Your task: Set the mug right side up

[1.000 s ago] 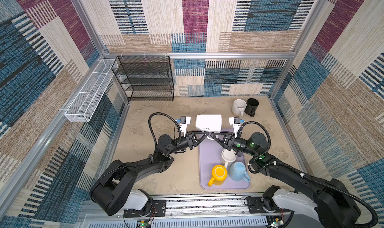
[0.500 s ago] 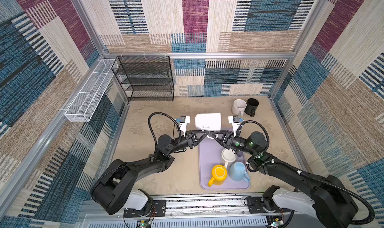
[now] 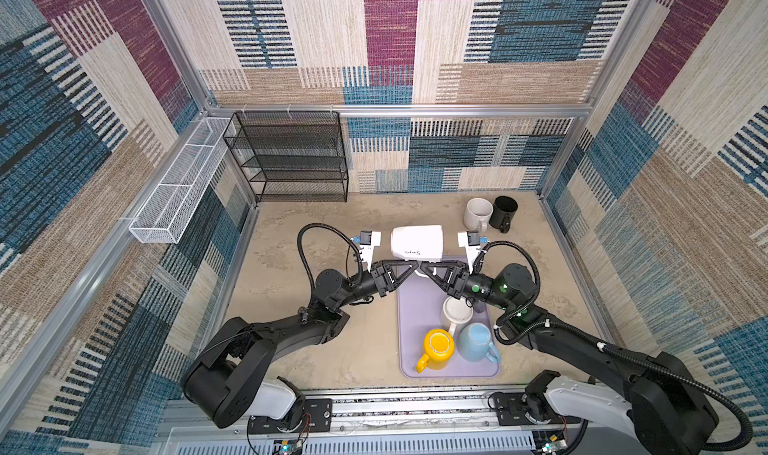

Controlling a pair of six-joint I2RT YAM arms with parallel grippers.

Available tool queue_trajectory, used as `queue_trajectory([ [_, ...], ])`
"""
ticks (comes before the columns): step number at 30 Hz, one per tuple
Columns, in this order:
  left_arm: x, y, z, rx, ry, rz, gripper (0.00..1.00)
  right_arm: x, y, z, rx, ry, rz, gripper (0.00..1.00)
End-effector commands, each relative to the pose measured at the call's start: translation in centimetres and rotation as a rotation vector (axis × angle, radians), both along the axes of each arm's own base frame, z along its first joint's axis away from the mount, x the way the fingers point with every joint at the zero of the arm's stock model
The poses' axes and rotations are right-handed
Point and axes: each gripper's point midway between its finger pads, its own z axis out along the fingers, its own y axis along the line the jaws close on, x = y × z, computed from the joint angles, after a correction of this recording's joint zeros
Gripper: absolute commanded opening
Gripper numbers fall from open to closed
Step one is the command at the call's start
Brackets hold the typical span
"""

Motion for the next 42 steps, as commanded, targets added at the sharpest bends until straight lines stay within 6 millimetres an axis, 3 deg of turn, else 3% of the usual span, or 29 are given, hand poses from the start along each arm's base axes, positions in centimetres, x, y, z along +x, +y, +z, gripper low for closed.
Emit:
queue_trajectory([
  [1,-0.6,0.0,0.8,-0.007,-0.084,-0.015,0.01,-0.3,-0.4,2.2,0.065,-0.055,-0.01,0.0],
  [7,-0.6,0.0,0.8,-0.007,-0.083,-0.016,0.06,-0.2,-0.5,2.2,0.067,-0.045,-0.019,0.0],
  [11,-0.6,0.0,0.8,-0.007,-0.082,-0.017,0.21,-0.2,-0.6,2.2,0.067,-0.046,-0.024,0.0],
  [17,-0.5,-0.1,0.6,-0.003,-0.077,-0.016,0.31,-0.2,-0.7,2.1,0.064,-0.05,-0.031,0.0],
  [28,-0.1,0.1,-0.2,0.05,-0.052,0.021,0.4,0.0,-1.2,1.9,0.048,-0.044,-0.071,0.0],
  [42,1.0,1.7,-1.9,0.264,-0.022,0.188,0.38,0.8,-1.7,1.8,-0.002,-0.04,-0.134,0.0],
])
